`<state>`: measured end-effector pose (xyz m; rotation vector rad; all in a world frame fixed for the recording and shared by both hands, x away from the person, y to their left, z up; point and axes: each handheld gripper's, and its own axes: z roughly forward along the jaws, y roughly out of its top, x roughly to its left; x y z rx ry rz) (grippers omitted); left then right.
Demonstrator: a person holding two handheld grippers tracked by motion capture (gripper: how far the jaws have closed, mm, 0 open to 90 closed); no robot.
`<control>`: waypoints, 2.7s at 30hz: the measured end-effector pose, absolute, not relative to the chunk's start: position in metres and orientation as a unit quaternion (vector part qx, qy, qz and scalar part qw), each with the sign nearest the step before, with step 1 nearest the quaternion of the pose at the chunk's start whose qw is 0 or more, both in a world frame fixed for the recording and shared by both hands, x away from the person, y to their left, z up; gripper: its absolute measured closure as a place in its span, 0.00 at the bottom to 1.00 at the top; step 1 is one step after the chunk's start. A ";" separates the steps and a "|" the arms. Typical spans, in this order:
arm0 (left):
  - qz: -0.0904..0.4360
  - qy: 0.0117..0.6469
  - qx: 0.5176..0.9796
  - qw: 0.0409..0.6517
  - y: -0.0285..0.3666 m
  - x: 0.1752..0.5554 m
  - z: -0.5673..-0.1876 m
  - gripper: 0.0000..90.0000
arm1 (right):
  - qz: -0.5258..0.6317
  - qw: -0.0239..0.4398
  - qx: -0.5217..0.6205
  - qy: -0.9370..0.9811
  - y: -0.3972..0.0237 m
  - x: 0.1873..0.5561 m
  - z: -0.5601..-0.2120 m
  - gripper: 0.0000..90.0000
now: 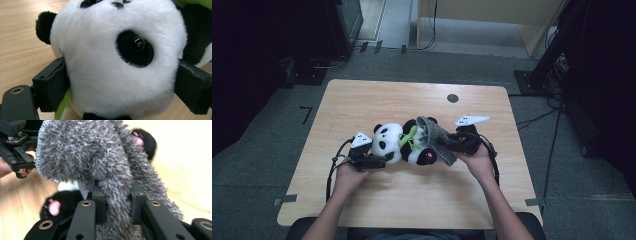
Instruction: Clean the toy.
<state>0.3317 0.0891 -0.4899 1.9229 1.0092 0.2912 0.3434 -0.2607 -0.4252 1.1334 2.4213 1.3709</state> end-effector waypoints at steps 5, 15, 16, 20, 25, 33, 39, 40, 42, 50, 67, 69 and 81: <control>0.121 0.411 0.779 0.458 0.089 0.331 -0.490 0.11 | 0.457 0.080 0.361 0.809 -0.246 0.346 -0.416 0.80; 0.128 0.413 0.776 0.459 0.087 0.328 -0.491 0.11 | 0.443 0.072 0.332 0.829 -0.216 0.361 -0.422 0.70; 0.129 0.415 0.775 0.459 0.087 0.328 -0.491 0.11 | 0.447 0.077 0.328 0.829 -0.214 0.361 -0.422 0.66; 0.131 0.413 0.777 0.457 0.087 0.328 -0.491 0.11 | 0.453 0.084 0.320 0.828 -0.208 0.362 -0.424 0.67; 0.131 0.414 0.776 0.458 0.087 0.328 -0.491 0.11 | 0.462 0.083 0.327 0.820 -0.211 0.363 -0.432 0.69; 0.132 0.411 0.779 0.455 0.087 0.327 -0.491 0.11 | 0.471 0.086 0.331 0.813 -0.220 0.359 -0.442 0.73; 0.132 0.411 0.780 0.454 0.087 0.327 -0.491 0.11 | 0.466 0.078 0.346 0.811 -0.230 0.356 -0.445 0.77; 0.130 0.412 0.779 0.454 0.087 0.327 -0.491 0.11 | 0.464 0.077 0.350 0.810 -0.233 0.356 -0.446 0.77; 0.128 0.413 0.779 0.454 0.087 0.328 -0.491 0.11 | 0.460 0.076 0.358 0.809 -0.238 0.355 -0.448 0.77; 0.125 0.409 0.779 0.458 0.088 0.329 -0.491 0.11 | 0.428 0.074 0.381 0.816 -0.254 0.353 -0.460 0.81; 0.124 0.413 0.774 0.463 0.089 0.330 -0.491 0.11 | 0.417 0.045 0.411 0.809 -0.281 0.359 -0.457 0.84; 0.123 0.414 0.774 0.462 0.089 0.330 -0.491 0.11 | 0.425 0.053 0.403 0.809 -0.278 0.355 -0.446 0.84; 0.129 0.415 0.772 0.464 0.087 0.330 -0.490 0.10 | 0.443 0.074 0.343 0.825 -0.219 0.363 -0.386 0.82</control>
